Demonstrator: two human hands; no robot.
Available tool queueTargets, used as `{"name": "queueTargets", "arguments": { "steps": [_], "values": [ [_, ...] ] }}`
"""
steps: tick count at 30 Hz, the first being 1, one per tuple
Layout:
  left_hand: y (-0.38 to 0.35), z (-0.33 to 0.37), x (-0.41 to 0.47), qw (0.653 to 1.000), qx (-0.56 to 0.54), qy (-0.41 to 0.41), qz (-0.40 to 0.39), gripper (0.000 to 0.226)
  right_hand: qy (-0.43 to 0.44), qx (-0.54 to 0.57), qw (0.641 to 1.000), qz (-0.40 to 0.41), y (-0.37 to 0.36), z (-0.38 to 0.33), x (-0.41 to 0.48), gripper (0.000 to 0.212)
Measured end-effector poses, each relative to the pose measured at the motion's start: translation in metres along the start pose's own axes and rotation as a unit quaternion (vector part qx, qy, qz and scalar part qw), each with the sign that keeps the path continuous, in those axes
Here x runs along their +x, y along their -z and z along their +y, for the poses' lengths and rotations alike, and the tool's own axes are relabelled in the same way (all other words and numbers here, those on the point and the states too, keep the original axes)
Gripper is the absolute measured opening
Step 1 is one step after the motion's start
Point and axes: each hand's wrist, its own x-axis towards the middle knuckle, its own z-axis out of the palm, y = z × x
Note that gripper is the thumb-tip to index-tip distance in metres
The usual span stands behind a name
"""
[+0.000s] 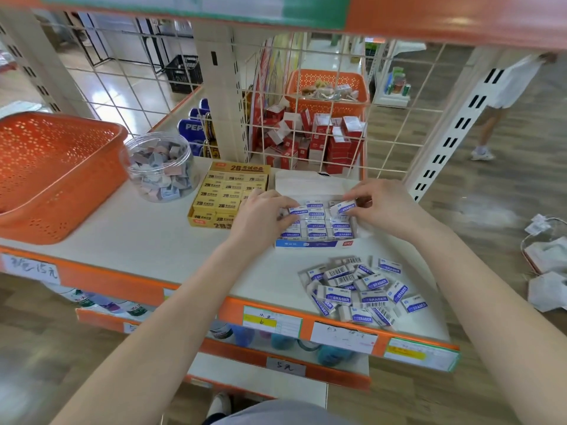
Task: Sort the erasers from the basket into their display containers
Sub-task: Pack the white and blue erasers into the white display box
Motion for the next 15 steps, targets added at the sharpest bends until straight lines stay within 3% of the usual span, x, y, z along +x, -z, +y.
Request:
{"name": "queueTargets", "arguments": {
  "steps": [3,15],
  "values": [
    [-0.0003,-0.0002,0.0001,1.0,0.0,-0.001,0.001,0.033,0.009,-0.057,0.998,-0.016,0.0047,-0.0035,-0.0021,0.029],
    [-0.0025,-0.0015,-0.0018,1.0,-0.021,-0.004,0.015,0.032,0.011,-0.065,0.998,-0.024,-0.0007,0.0,0.0013,0.022]
  ]
}}
